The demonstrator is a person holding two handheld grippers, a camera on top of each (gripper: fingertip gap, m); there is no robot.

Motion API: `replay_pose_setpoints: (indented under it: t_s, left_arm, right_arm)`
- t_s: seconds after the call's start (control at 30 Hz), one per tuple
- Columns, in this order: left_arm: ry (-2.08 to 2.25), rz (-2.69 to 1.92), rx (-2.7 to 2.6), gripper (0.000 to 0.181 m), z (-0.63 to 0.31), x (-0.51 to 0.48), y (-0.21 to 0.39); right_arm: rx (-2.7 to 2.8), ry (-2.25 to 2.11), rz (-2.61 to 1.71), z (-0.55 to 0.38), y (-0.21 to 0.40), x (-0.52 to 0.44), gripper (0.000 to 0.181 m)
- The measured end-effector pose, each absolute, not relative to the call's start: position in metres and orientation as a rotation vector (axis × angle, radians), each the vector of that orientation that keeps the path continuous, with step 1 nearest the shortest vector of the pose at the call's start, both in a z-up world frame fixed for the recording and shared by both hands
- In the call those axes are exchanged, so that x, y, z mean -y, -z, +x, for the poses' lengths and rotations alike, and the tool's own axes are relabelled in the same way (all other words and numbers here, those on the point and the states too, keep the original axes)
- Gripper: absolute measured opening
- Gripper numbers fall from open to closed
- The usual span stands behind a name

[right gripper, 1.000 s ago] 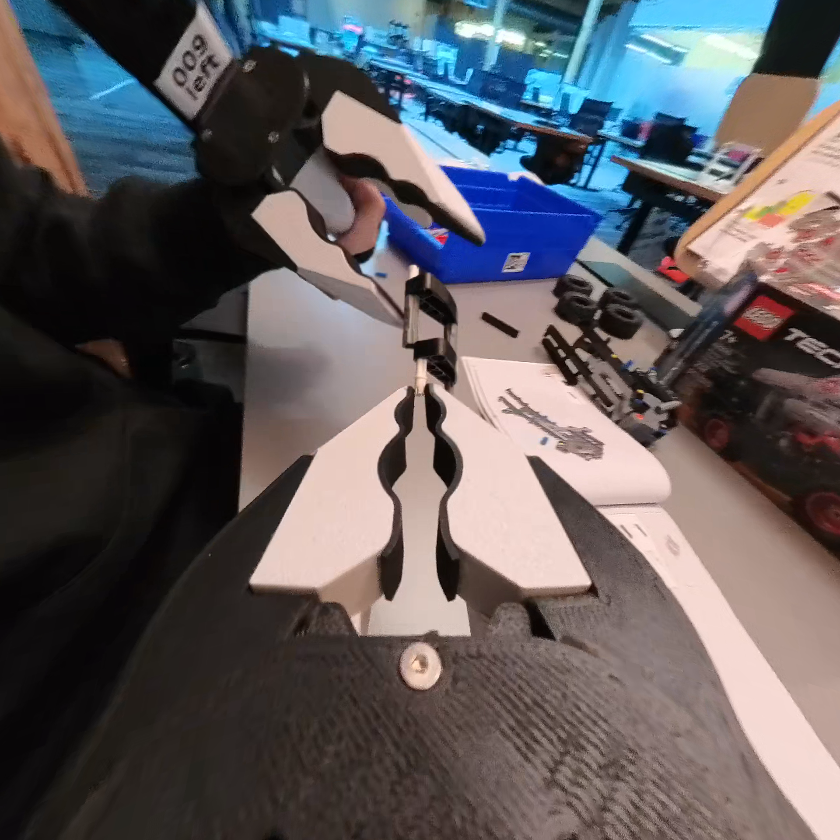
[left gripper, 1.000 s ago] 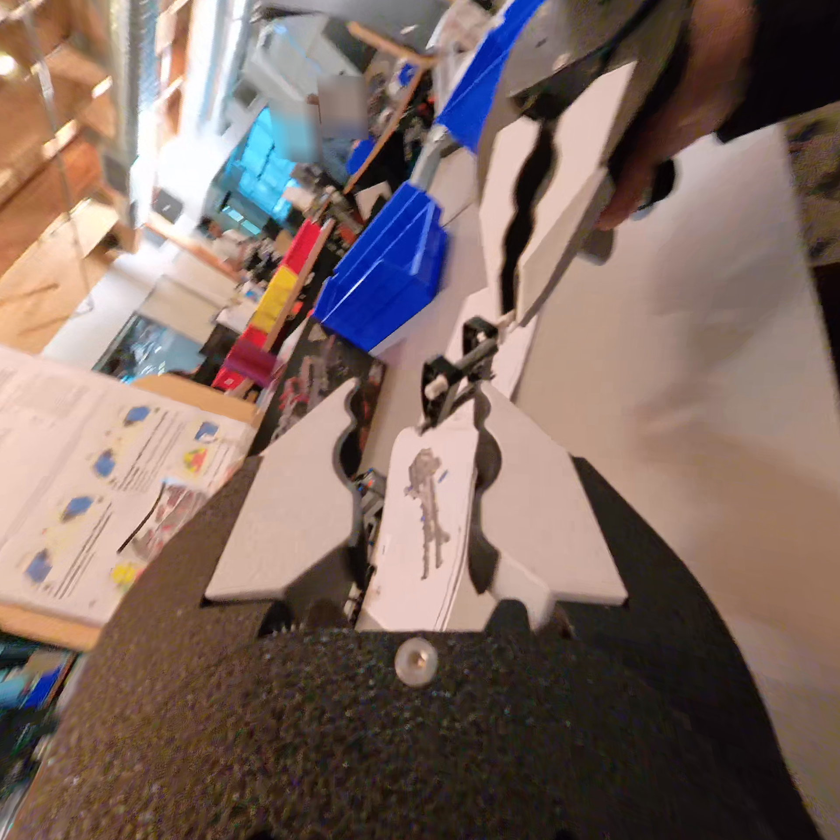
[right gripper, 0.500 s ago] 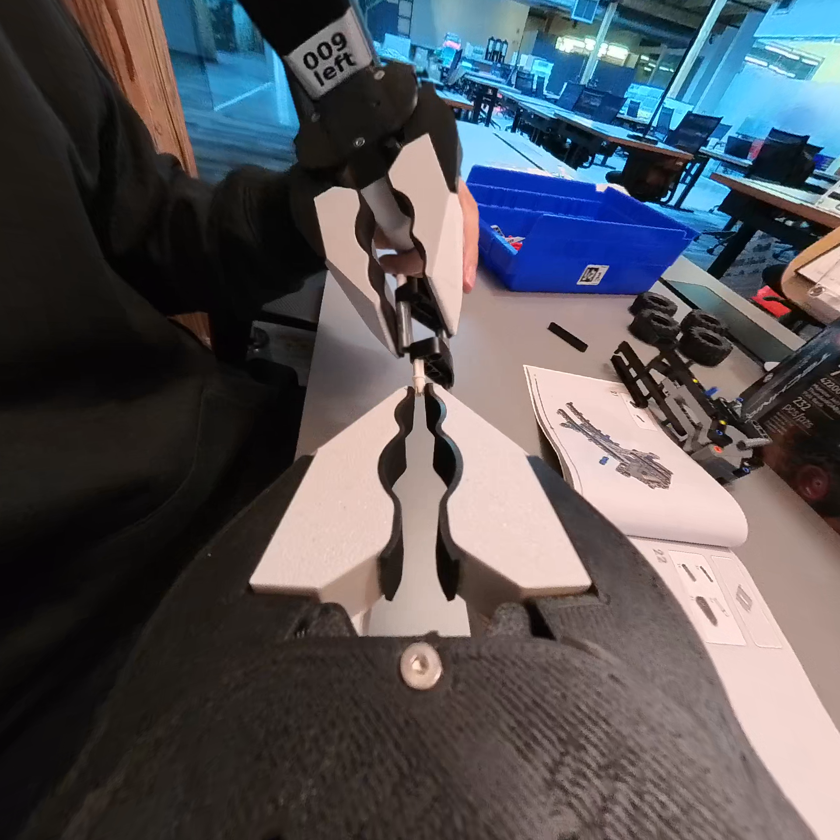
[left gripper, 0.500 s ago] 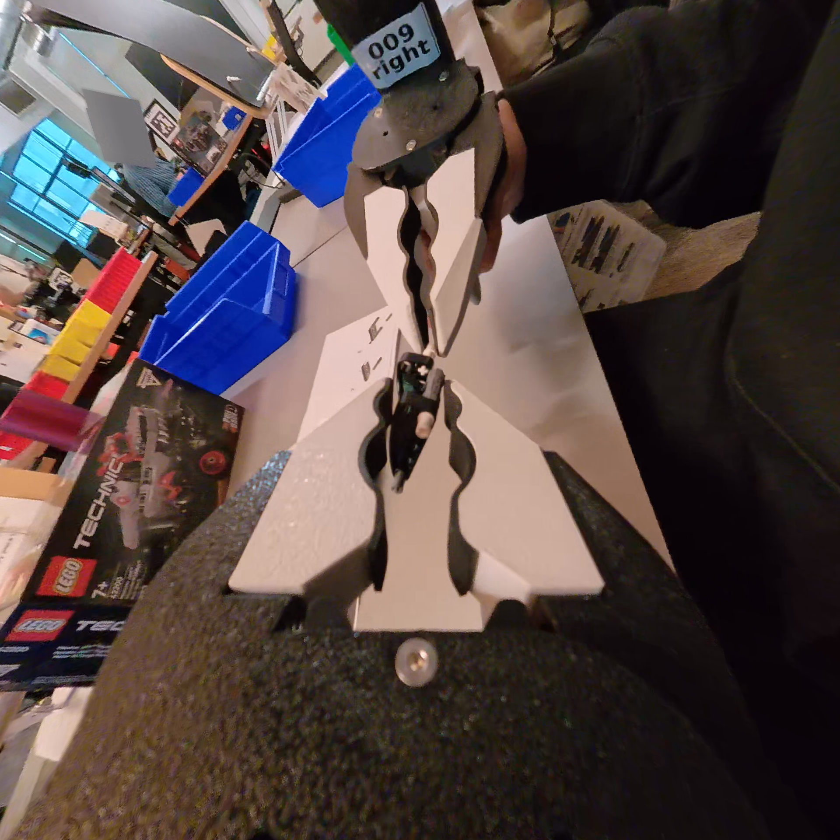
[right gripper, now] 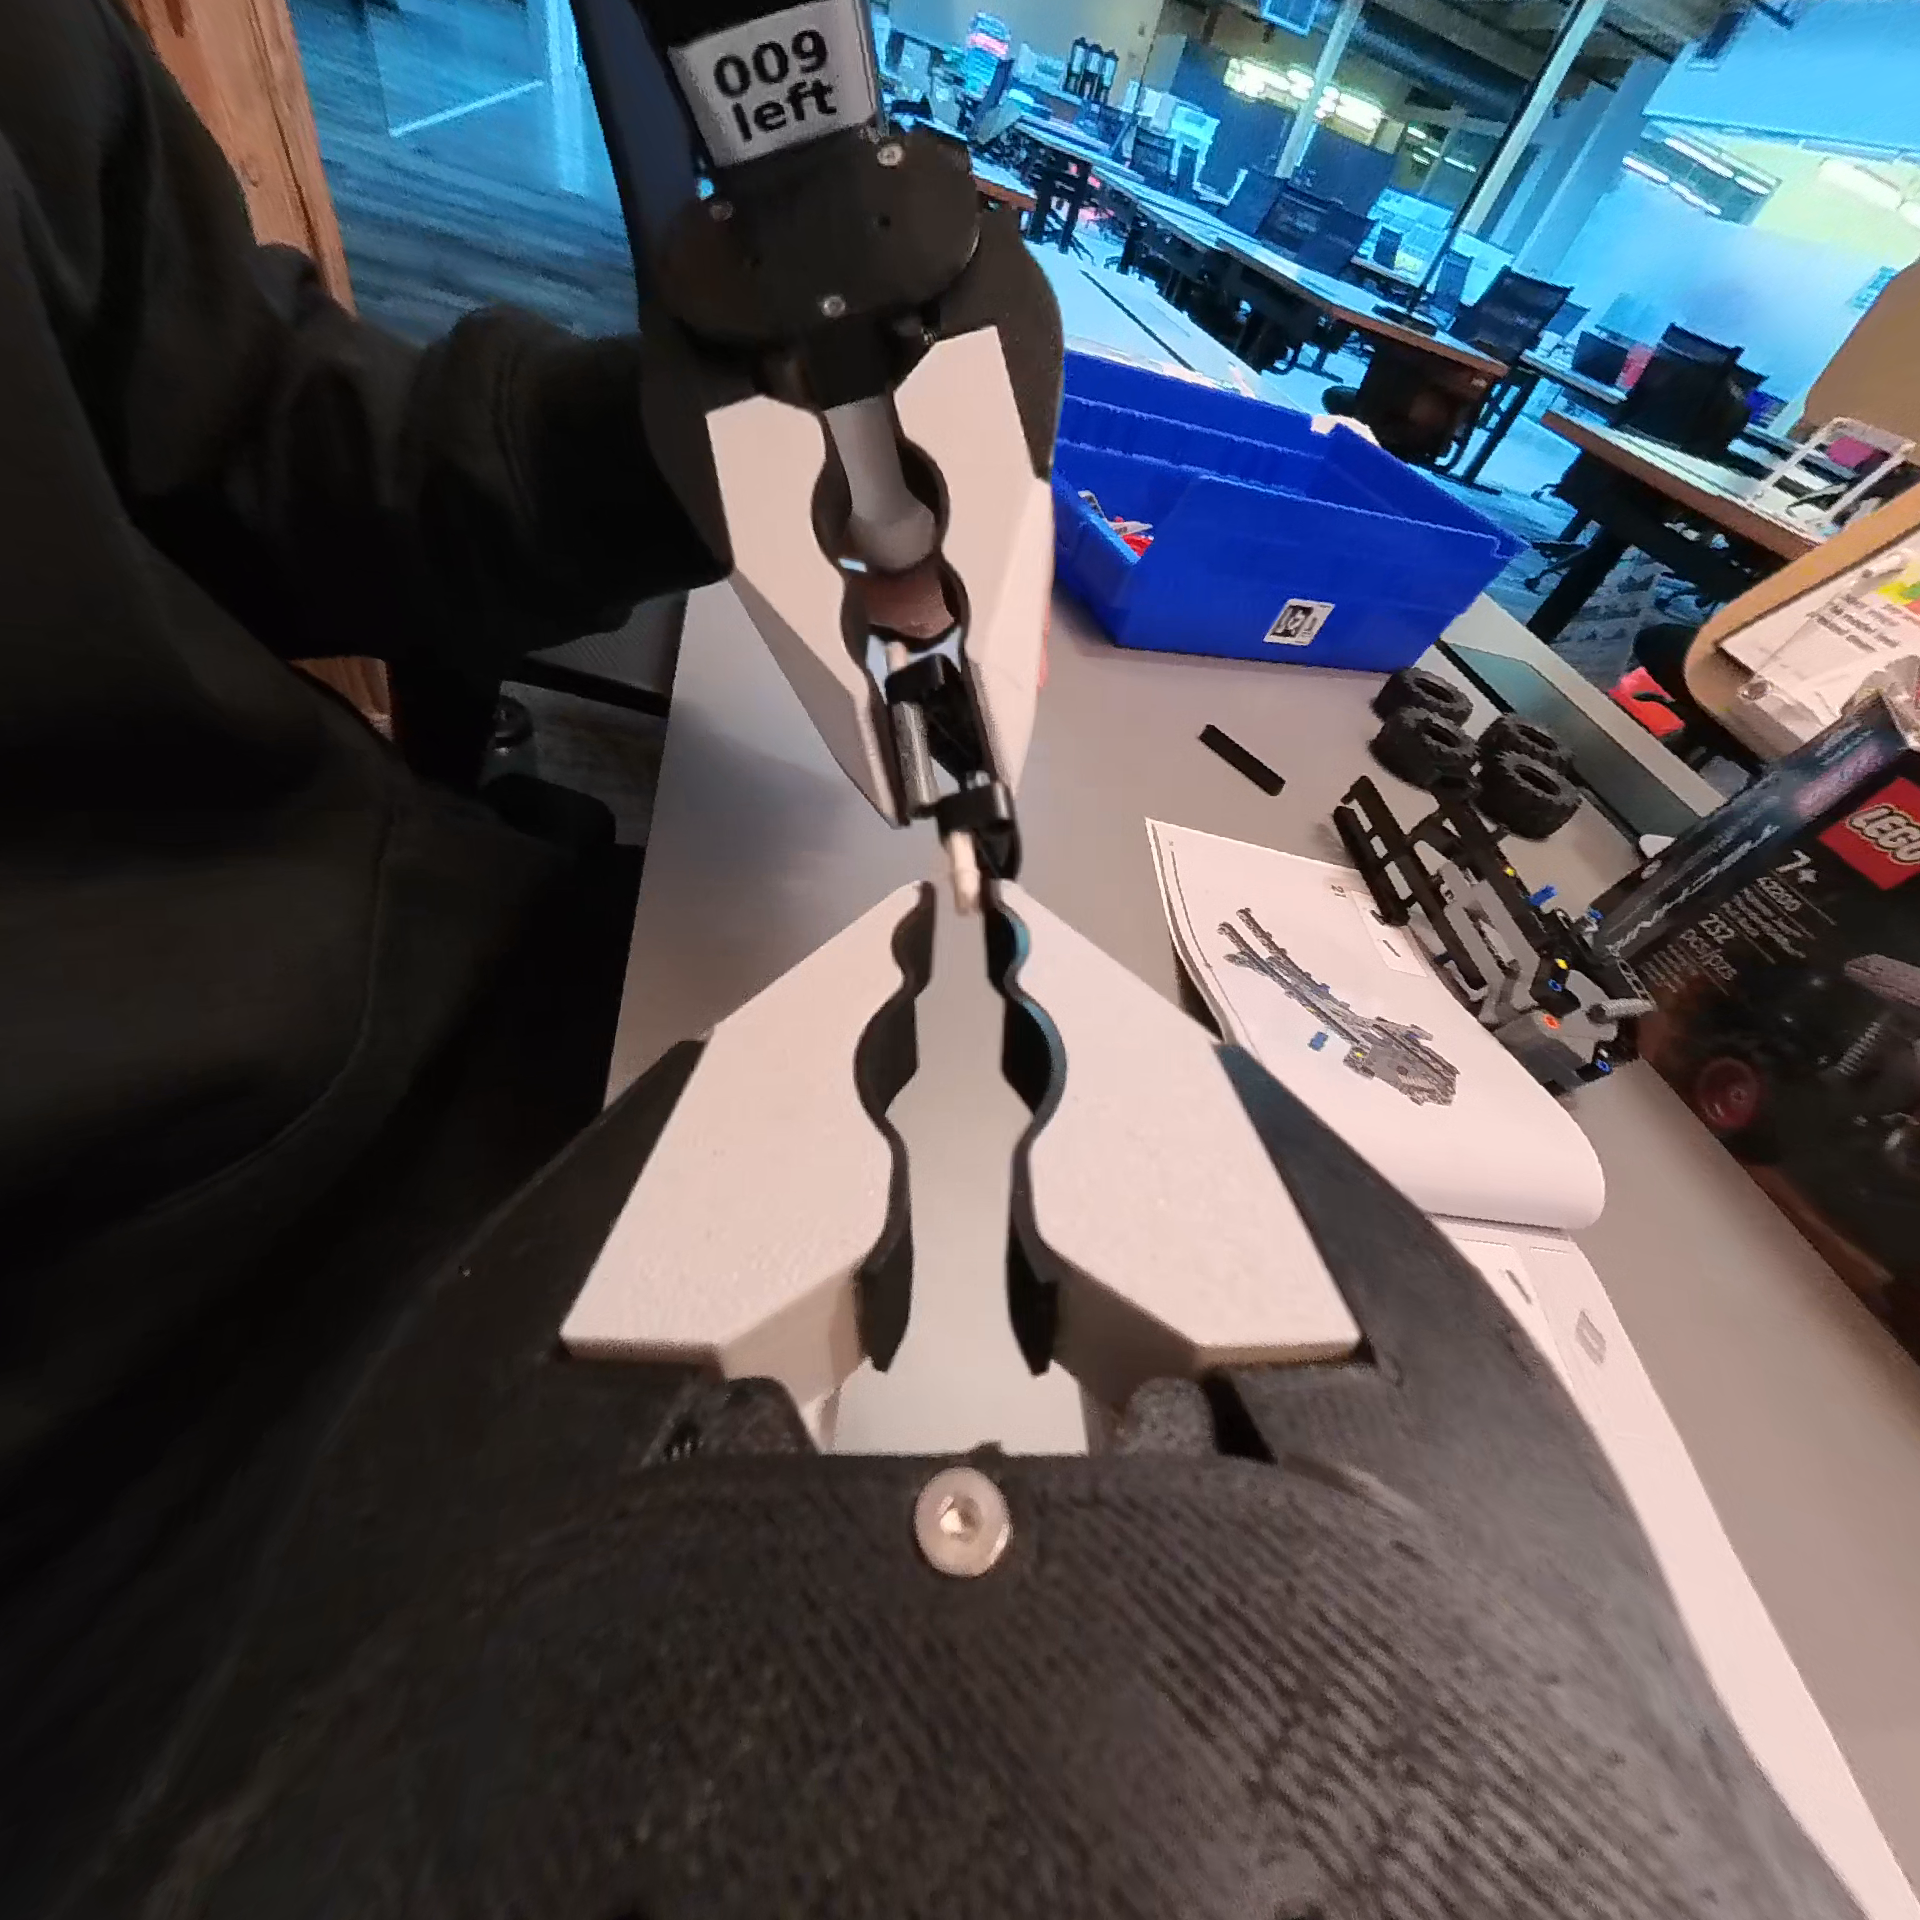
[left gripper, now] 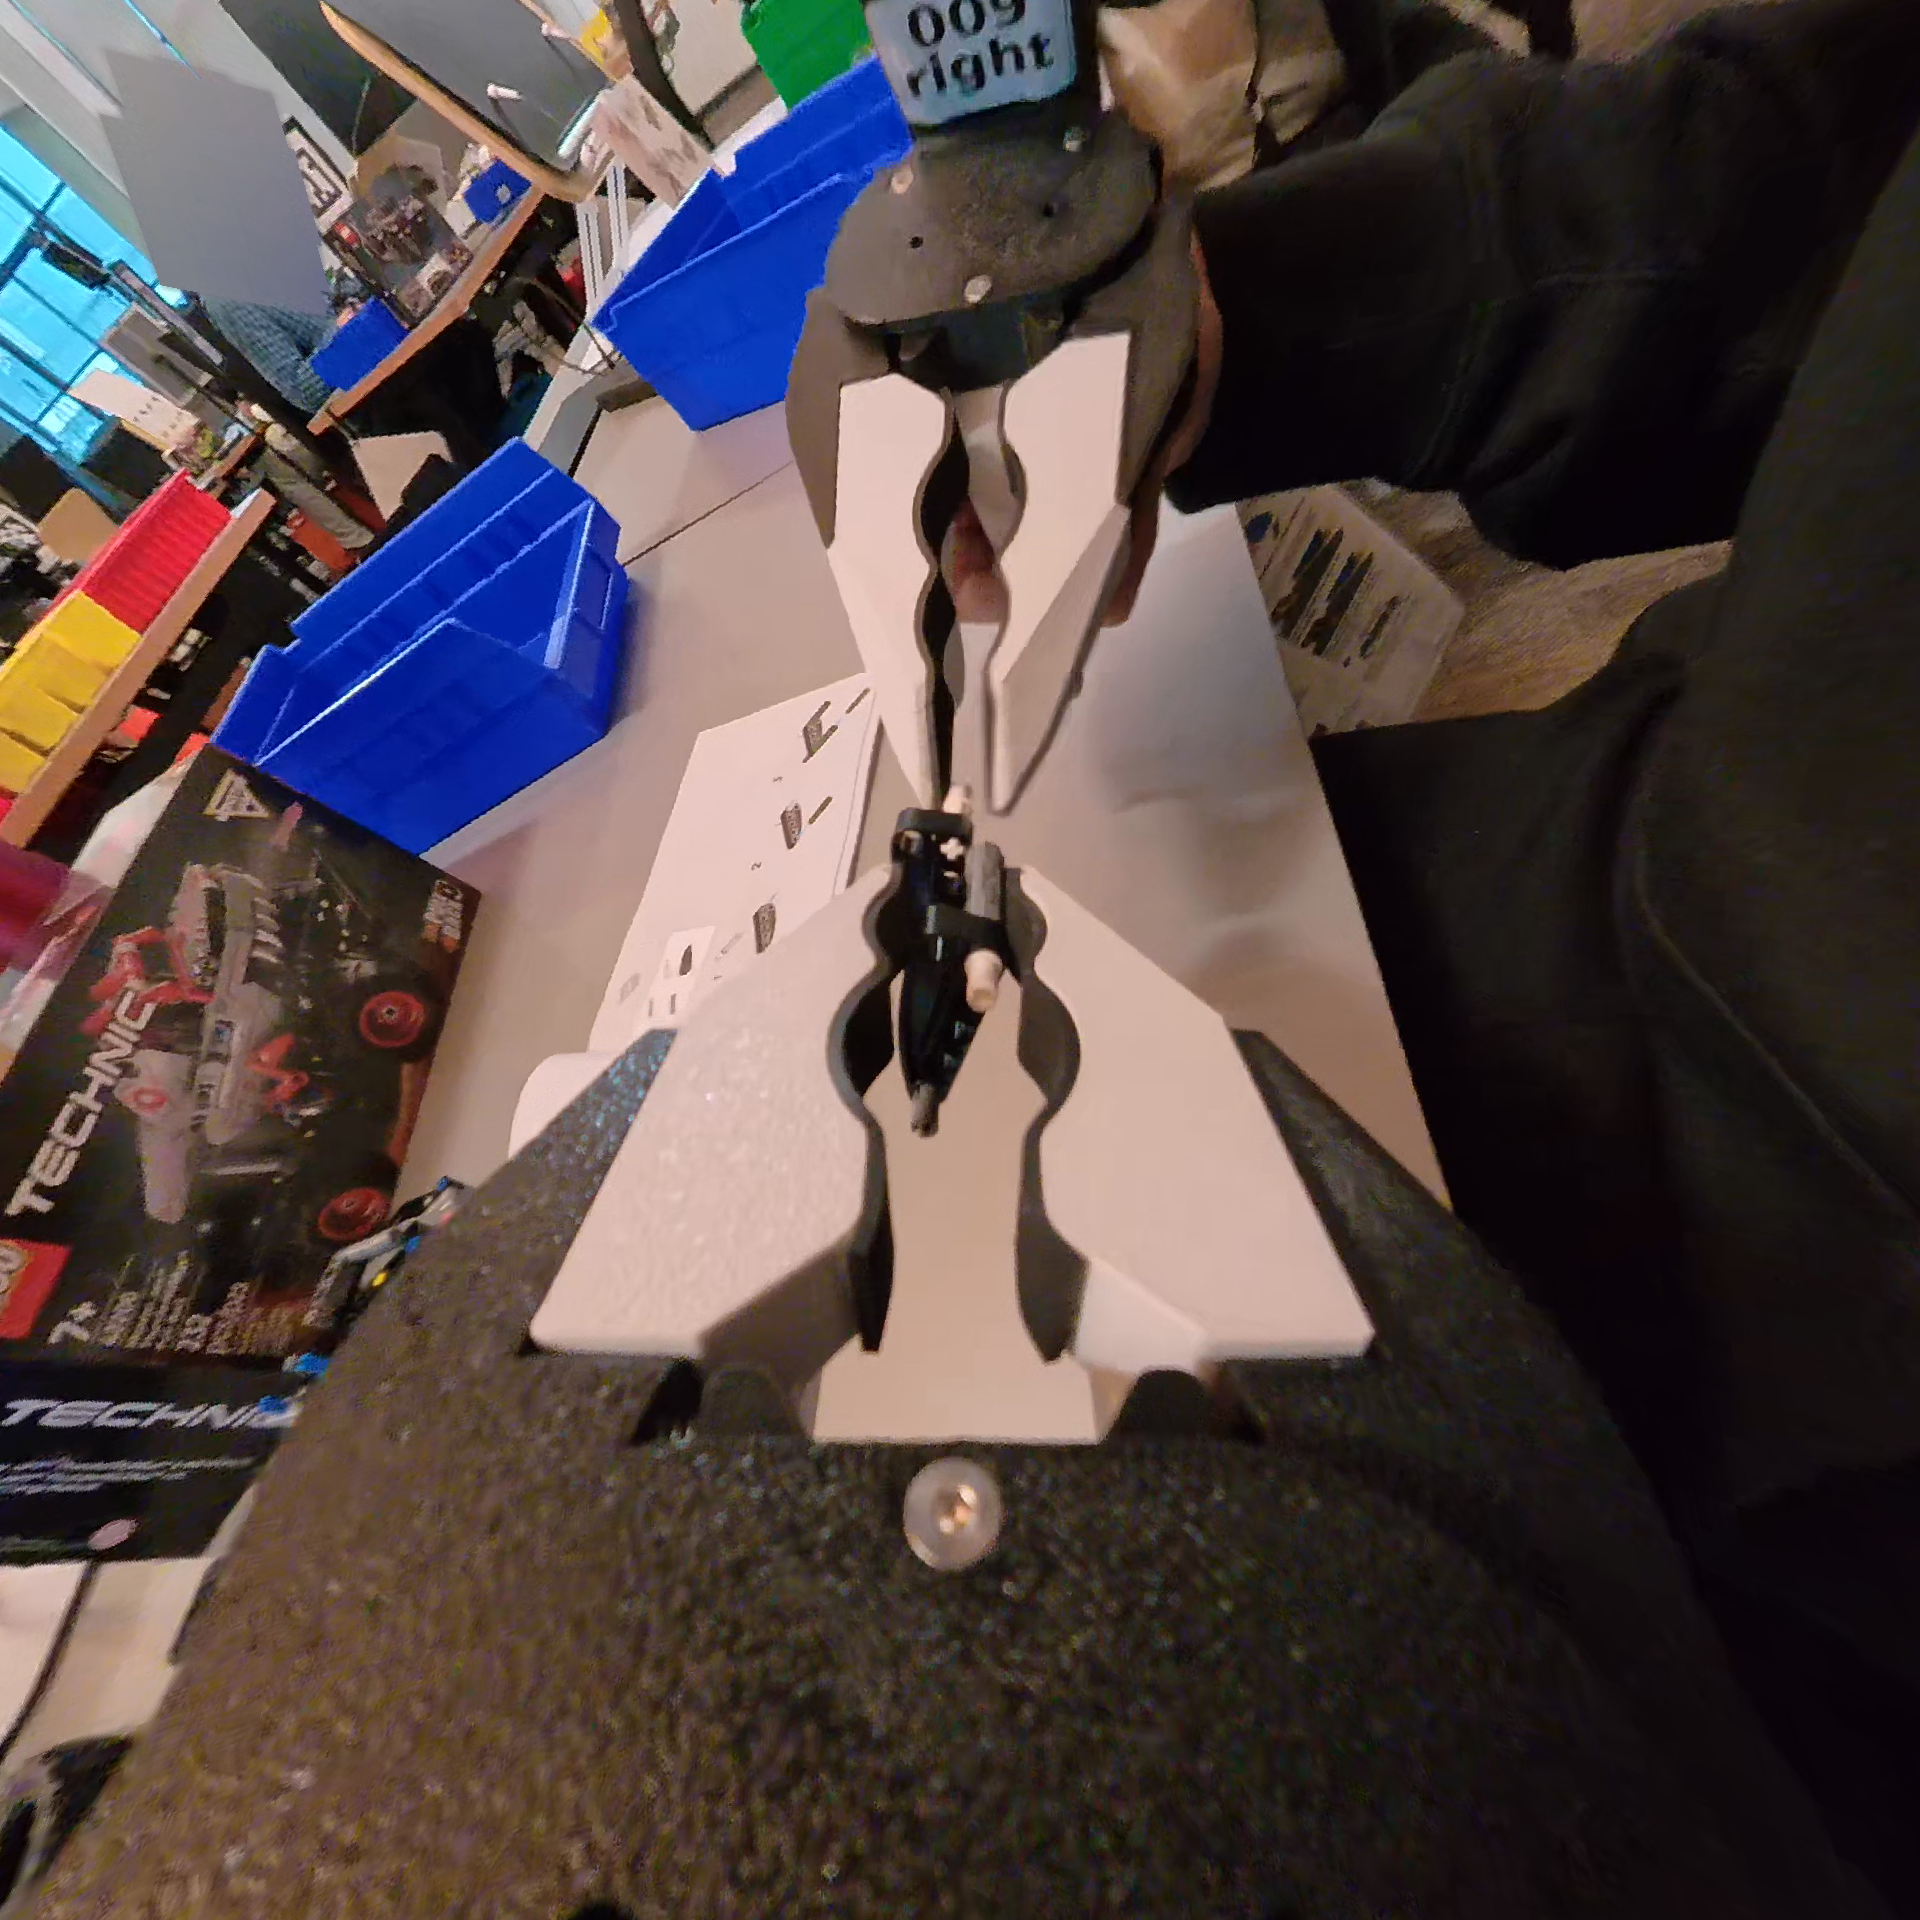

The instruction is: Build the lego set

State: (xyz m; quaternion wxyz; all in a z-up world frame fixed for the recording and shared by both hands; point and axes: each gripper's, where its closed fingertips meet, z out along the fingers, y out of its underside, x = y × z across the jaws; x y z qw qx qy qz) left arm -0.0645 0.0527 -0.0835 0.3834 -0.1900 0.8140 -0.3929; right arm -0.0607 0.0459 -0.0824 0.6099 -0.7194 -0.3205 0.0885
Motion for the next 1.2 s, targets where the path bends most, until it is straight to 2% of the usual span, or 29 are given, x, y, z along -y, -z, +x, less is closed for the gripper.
replay_pose_setpoints:
  t_s: [0.1, 0.23, 0.33, 0.5, 1.07, 1.2]
  left_arm:
    - [0.929, -0.488, -2.099, 0.015, -0.061, -0.056, 0.090]
    - [1.022, -0.497, -2.072, 0.015, -0.062, -0.050, 0.082]
    - [1.073, -0.505, -2.060, 0.015, -0.064, -0.048, 0.079]
    - [1.119, -0.510, -2.064, 0.015, -0.066, -0.045, 0.078]
    - [1.132, -0.577, -2.021, 0.015, -0.058, -0.051, 0.076]
    - [1.119, -0.598, -1.969, 0.020, -0.052, -0.056, 0.071]
  right_arm:
    - [0.747, -0.184, -1.616, -0.066, 0.077, -0.049, 0.027]
    - [0.786, -0.051, -1.634, -0.065, 0.083, -0.057, 0.037]
    - [0.800, -0.016, -1.599, -0.067, 0.079, -0.059, 0.024]
    - [0.814, -0.003, -1.587, -0.069, 0.080, -0.061, 0.014]
    - [0.821, 0.030, -1.612, -0.066, 0.082, -0.065, 0.013]
    - [0.769, 0.013, -1.618, -0.061, 0.080, -0.067, 0.013]
